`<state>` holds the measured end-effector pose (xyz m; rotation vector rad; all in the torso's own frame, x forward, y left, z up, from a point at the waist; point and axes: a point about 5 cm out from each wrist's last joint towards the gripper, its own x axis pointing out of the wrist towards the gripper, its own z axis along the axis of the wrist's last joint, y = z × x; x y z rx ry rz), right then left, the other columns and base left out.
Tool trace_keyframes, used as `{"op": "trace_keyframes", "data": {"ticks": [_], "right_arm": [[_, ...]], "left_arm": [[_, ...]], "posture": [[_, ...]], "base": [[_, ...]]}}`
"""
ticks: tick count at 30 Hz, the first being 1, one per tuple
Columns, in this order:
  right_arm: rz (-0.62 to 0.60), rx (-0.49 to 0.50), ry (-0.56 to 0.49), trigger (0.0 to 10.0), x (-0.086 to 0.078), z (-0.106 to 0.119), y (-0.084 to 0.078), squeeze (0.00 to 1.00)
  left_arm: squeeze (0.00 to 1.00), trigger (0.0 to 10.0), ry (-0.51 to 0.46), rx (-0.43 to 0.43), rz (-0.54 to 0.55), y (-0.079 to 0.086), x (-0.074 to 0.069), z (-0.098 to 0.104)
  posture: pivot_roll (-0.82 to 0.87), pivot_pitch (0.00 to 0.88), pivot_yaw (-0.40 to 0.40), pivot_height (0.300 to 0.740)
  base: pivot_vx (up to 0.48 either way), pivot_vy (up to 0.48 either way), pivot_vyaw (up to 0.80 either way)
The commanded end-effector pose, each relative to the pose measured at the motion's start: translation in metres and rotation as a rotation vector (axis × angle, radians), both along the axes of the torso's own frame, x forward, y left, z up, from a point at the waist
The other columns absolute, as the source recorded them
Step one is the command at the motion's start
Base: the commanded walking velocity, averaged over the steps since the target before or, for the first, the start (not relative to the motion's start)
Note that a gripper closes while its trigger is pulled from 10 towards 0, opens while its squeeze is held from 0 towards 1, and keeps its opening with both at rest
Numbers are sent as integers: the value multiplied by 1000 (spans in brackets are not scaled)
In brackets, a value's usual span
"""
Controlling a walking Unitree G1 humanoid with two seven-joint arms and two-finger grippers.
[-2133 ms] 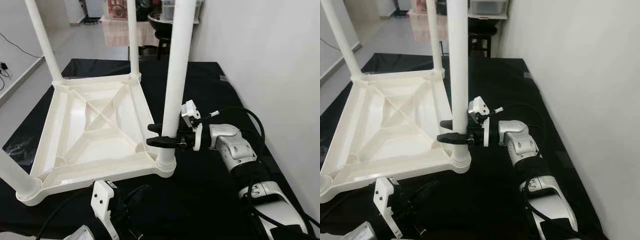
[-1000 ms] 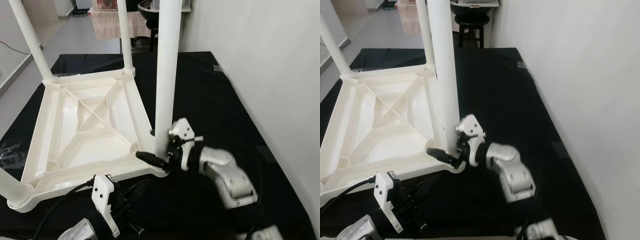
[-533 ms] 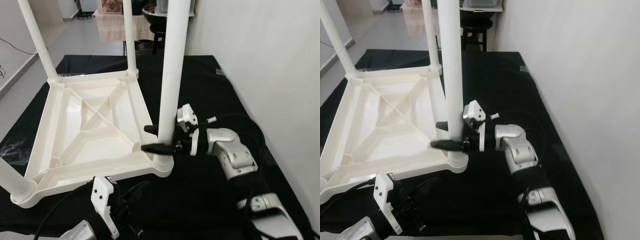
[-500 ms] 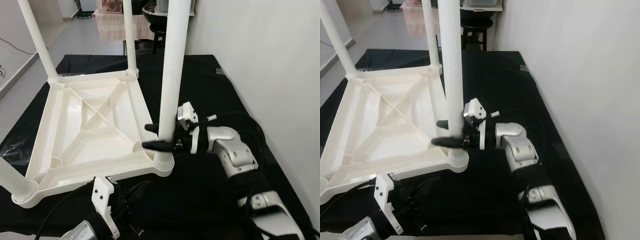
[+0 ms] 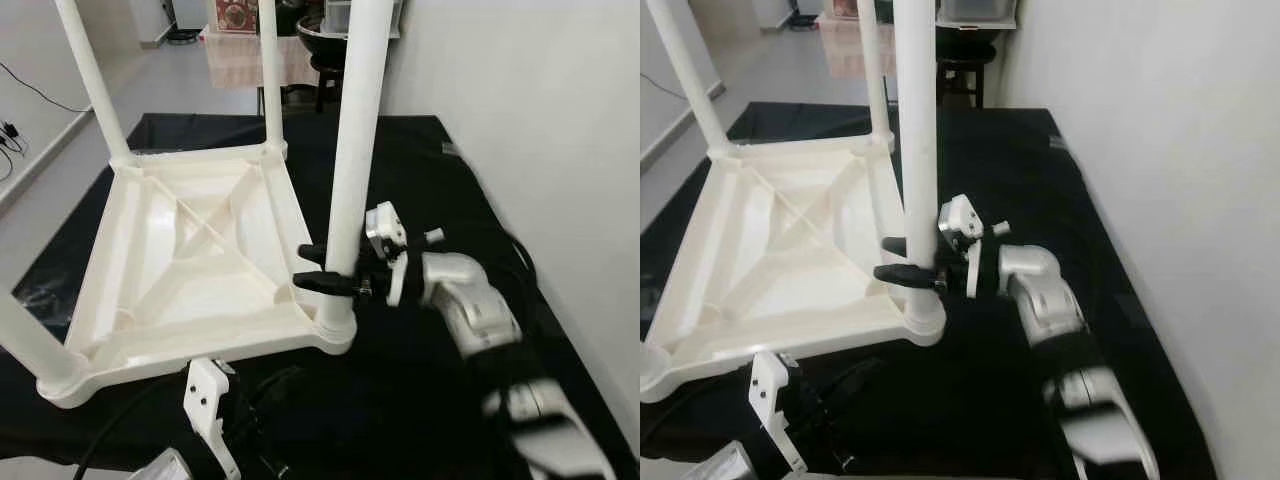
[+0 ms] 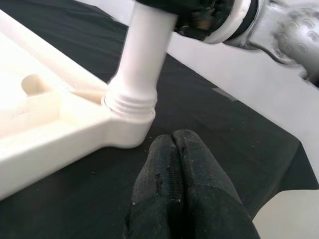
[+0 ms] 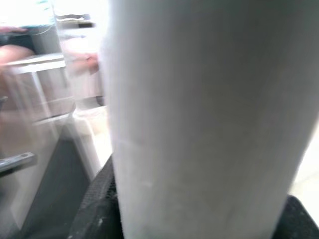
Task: Building children table
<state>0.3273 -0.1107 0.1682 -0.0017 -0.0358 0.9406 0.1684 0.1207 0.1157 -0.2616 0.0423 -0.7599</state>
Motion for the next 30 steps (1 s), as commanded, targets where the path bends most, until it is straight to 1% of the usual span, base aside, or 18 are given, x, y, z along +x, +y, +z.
{"op": "trace_keyframes", "data": {"ticks": [1, 2, 3, 4, 11, 14, 15, 16, 17, 18, 19, 20, 22, 23, 24, 27, 29, 30], "right_arm": [[-591, -42, 242, 0, -10, -46, -28, 0], [-580, -85, 268, 0, -27, -55, -19, 0], [-580, -85, 268, 0, -27, -55, -19, 0], [-481, -105, 259, 0, -39, -56, -4, 0], [-256, -152, 210, 0, -41, -54, 24, 0], [-237, -158, 208, 0, -41, -54, 28, 0], [-140, -140, 220, 10000, -43, -52, 35, 0], [-140, -140, 220, 10000, -43, -52, 35, 0], [13, -107, 218, 10000, -42, -43, 43, 1000], [110, -87, 202, 10000, -41, -36, 45, 1000], [110, -87, 202, 10000, -41, -36, 45, 1000], [195, -76, 150, 10000, -43, -26, 45, 1000], [250, -71, 115, 10000, -44, -19, 45, 1000], [360, -74, 75, 10000, -45, -13, 42, 584], [437, -76, 64, 10000, -44, -8, 39, 0], [489, -75, 66, 10000, -41, -5, 36, 0], [535, -75, 65, 10000, -25, 3, 32, 0], [535, -75, 65, 10000, -25, 3, 32, 0]], "left_arm": [[0, 10000, 7, -3, -7, 1, -2, 1], [0, 10000, 8, -3, -7, 2, -2, 2], [0, 10000, 8, -3, -7, 2, -2, 2], [0, 10000, 10, -3, -8, 3, -2, 1], [0, 10000, 18, -3, -20, 3, 0, 0], [0, 10000, 15, 0, -14, 4, 0, 0], [0, 10000, 14, 2, -10, 3, 1, 0], [0, 10000, 14, 2, -10, 3, 1, 0], [0, 10000, 13, 3, -9, 3, 1, -1], [0, 10000, 15, 2, -11, 3, 2, -1], [0, 10000, 15, 2, -11, 3, 2, -1], [0, 10000, 18, 0, -13, 3, 2, -1], [0, 10000, 19, -2, -14, 3, 2, -2], [0, 10000, 19, -2, -15, 2, 2, -2], [0, 10000, 19, -1, -14, 2, 2, -2], [0, 10000, 19, -1, -14, 3, 2, -2], [0, 10000, 21, 0, -12, 3, 1, -2], [0, 10000, 21, 0, -12, 3, 1, -2]], "posture": [[40, 95, -42, 740], [40, 95, -42, 740], [40, 95, -42, 740], [29, 89, -36, 740], [38, 76, -41, 740], [38, 76, -41, 740], [45, 67, -42, 740], [45, 67, -42, 740], [47, 63, -42, 740], [45, 58, -42, 740], [45, 58, -42, 740], [45, 58, -42, 740], [47, 56, -39, 740], [51, 55, -39, 740], [59, 54, -40, 740], [59, 54, -40, 740], [65, 55, -42, 740], [65, 55, -42, 740]], "base": [[0, 0, 0], [0, 0, 0], [0, 0, 0], [0, 0, 0], [0, 0, 0], [0, 0, 0], [0, 0, 0], [0, 0, 0], [0, 0, 0], [0, 0, 0], [0, 0, 0], [0, 0, 0], [0, 0, 0], [0, 0, 0], [0, 0, 0], [0, 0, 0], [0, 0, 0], [0, 0, 0]]}}
